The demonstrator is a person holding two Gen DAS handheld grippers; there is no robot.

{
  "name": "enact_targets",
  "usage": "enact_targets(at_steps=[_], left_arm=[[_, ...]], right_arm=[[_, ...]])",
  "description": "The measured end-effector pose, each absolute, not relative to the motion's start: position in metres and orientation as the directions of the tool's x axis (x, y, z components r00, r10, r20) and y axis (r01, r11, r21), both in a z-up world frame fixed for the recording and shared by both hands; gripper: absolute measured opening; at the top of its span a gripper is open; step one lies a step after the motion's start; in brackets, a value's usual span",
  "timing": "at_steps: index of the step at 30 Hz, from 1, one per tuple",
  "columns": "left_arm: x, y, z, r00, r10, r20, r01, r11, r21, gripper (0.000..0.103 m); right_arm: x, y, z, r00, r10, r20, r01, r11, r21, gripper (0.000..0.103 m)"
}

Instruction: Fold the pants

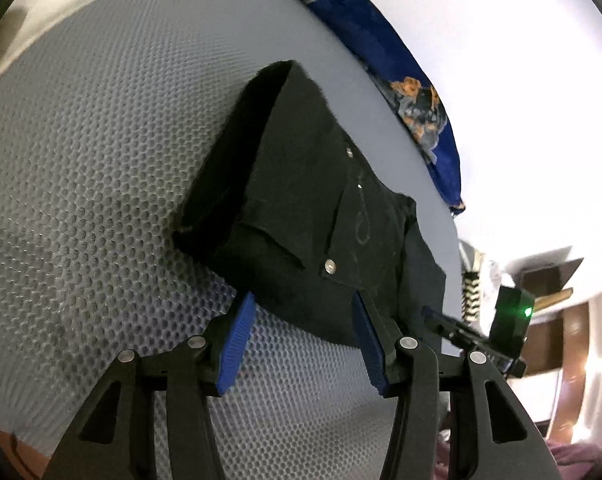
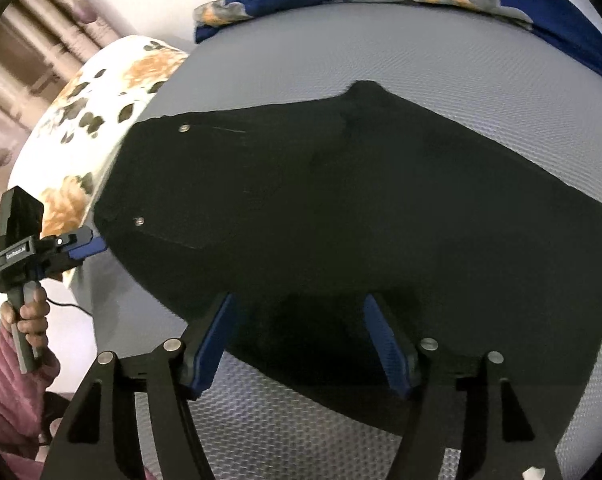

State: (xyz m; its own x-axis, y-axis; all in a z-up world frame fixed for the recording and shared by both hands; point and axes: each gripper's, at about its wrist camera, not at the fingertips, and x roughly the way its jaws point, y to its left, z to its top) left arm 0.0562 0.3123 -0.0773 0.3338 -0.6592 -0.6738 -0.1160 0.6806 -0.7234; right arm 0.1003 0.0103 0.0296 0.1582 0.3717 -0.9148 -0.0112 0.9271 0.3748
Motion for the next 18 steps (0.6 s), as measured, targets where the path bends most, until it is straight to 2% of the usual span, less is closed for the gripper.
enact_targets(at_steps=[6, 11, 18], left_arm=[[0.057, 0.329, -0.099, 0.351, -0.67, -0.654, -0.165, 0.643, -0.748, 0.051], [0.055, 0.344, -0.108, 0.38, -0.71, -0.593, -0.16, 0.581, -0.798, 0.052], [0.066, 0.355, -0.11, 0.402, -0.719, -0.567, -0.146, 0.561, -0.815, 0.052]], right_arm=[[0.099, 0.012, 0.018, 0.129, 0.342, -0.931, 0.008, 0.938, 0.346, 0.065], [0.103, 0.014, 0.008, 0.1, 0.336, -0.937, 0.027, 0.94, 0.34, 0.065], [0.107, 0.017, 0.004, 0.076, 0.344, -0.936, 0.03, 0.937, 0.347, 0.073]])
